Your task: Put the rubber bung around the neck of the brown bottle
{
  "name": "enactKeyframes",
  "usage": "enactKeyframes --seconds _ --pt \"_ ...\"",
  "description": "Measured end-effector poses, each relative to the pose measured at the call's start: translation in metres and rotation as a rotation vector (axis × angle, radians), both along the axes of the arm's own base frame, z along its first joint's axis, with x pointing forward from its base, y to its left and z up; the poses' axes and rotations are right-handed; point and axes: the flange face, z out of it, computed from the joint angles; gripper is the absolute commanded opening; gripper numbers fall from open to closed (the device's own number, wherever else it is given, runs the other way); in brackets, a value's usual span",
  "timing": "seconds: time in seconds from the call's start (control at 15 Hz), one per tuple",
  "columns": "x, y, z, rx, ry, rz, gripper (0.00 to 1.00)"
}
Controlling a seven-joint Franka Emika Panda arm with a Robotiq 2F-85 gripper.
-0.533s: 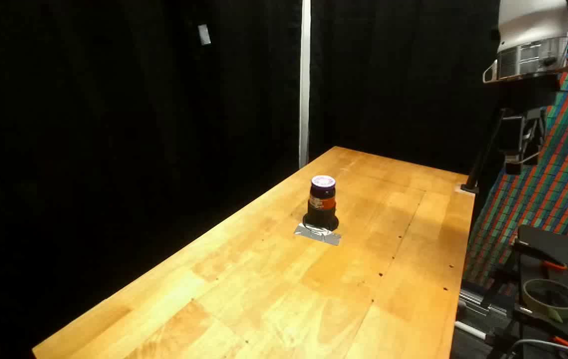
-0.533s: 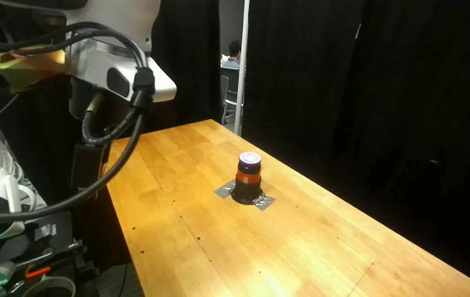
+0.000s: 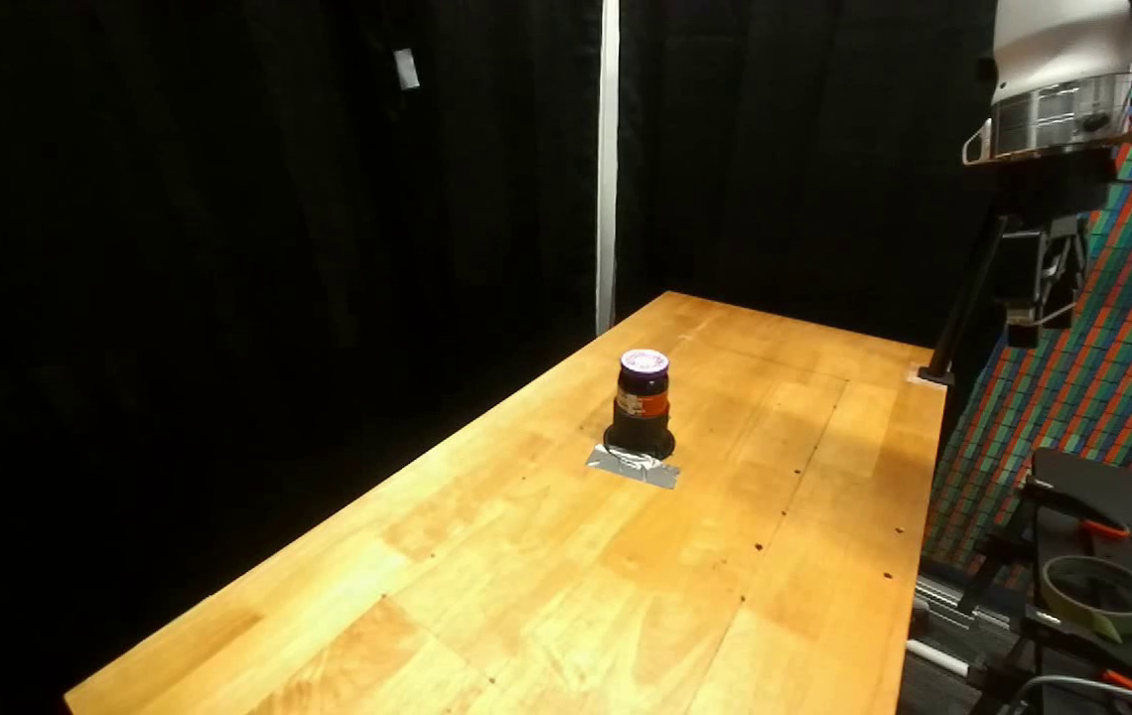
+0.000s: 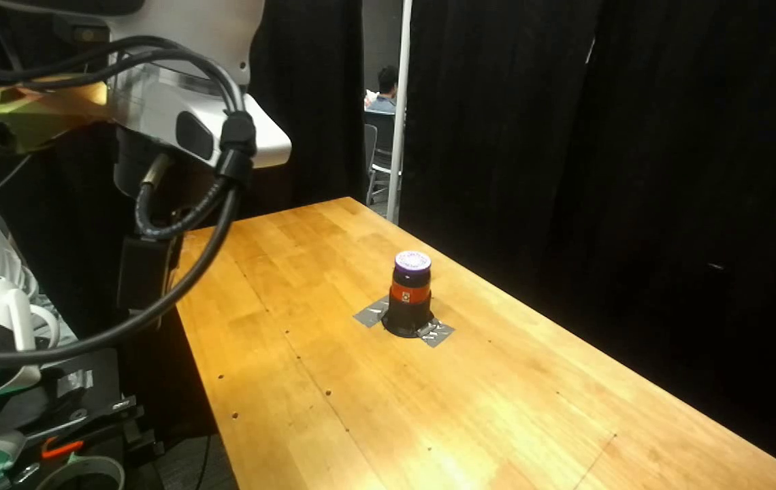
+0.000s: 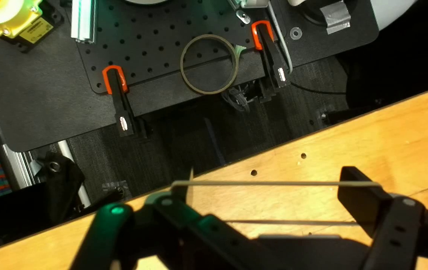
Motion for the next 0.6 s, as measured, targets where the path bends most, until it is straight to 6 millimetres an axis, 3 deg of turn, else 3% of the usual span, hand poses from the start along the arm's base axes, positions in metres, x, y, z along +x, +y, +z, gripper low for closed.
enactKeyframes --seconds 0.6 --pt "0.0052 0.0034 0.0026 -0.009 -0.019 0.0 1.0"
